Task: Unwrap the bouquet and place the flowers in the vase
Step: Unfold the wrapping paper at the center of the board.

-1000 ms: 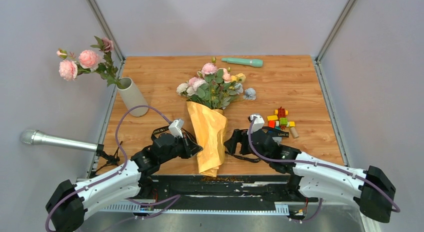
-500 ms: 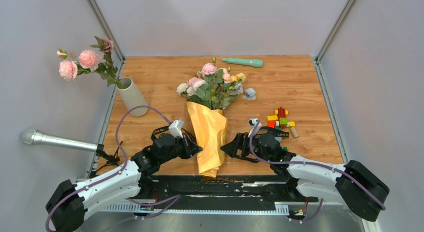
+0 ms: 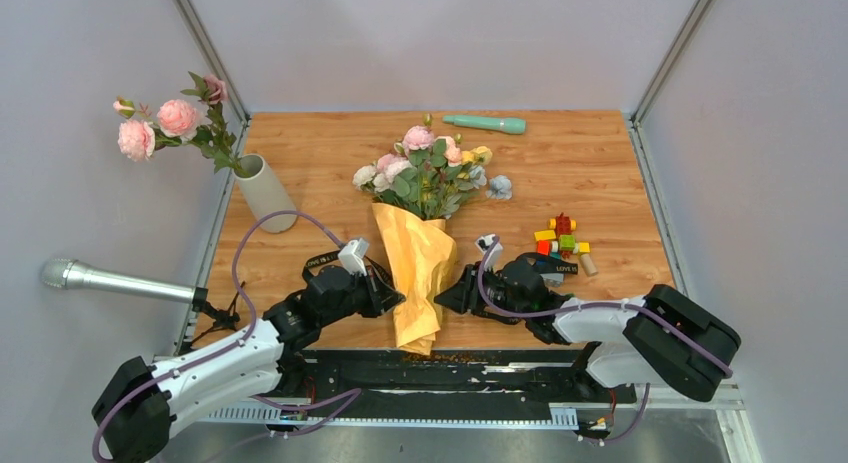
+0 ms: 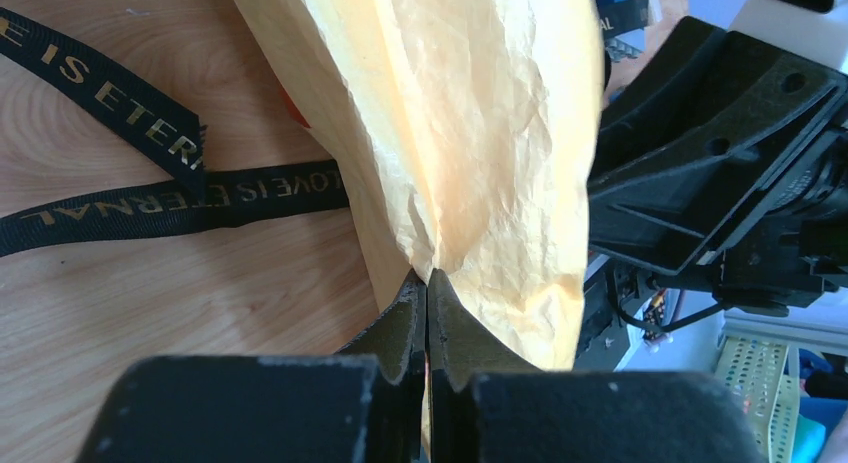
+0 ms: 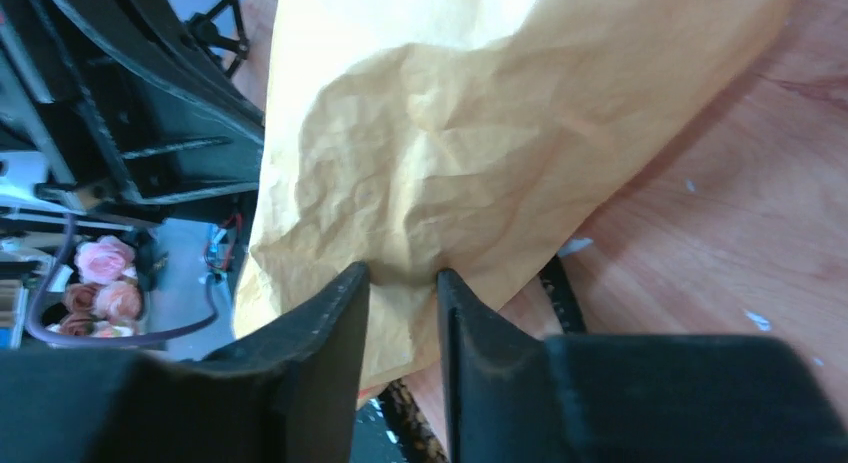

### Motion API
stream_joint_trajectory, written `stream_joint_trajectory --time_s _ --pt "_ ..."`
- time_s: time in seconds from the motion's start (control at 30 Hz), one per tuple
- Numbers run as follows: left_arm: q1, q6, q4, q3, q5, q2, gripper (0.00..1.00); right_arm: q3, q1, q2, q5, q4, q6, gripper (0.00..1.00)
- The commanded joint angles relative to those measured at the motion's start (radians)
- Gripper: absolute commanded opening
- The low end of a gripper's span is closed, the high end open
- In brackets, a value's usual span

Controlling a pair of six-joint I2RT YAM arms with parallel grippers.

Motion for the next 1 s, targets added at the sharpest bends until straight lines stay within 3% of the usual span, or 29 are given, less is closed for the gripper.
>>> stream_joint_trajectory --time_s 0.0,0.13,0.4,0.43,0.57,0.63,0.77,0.97 --pt "0.005 0.034 0.044 0.006 -0.023 0.017 0.00 0.048 -0.004 -0.029 -0.036 0.063 0.007 0.23" --pt "0.012 0.042 0.074 -0.009 -0.020 0.062 0.00 0.066 -0.004 -0.112 -0.012 -0.050 -0.028 0.01" --pt "0.014 0.085 0.139 0.029 0.002 0.201 0.00 0.116 -0.003 -0.241 0.056 -0.282 -0.124 0.01" --pt "0.015 0.091 0.148 0.034 -0.001 0.213 0.00 0.112 -0.006 -0.252 0.076 -0.294 -0.130 0.06" --pt "0.030 0.103 0.160 0.040 -0.004 0.242 0.00 0.088 -0.030 -0.258 0.094 -0.299 -0.100 0.43" --pt "0.037 0.106 0.163 0.037 -0.003 0.256 0.00 0.075 -0.037 -0.242 0.095 -0.281 -0.082 0.55" --pt "0.044 0.106 0.173 0.028 -0.001 0.273 0.00 0.057 -0.048 -0.166 0.076 -0.217 -0.064 0.68" --pt "0.046 0.104 0.180 0.013 0.004 0.281 0.00 0.069 -0.054 -0.010 0.039 -0.104 -0.059 0.76"
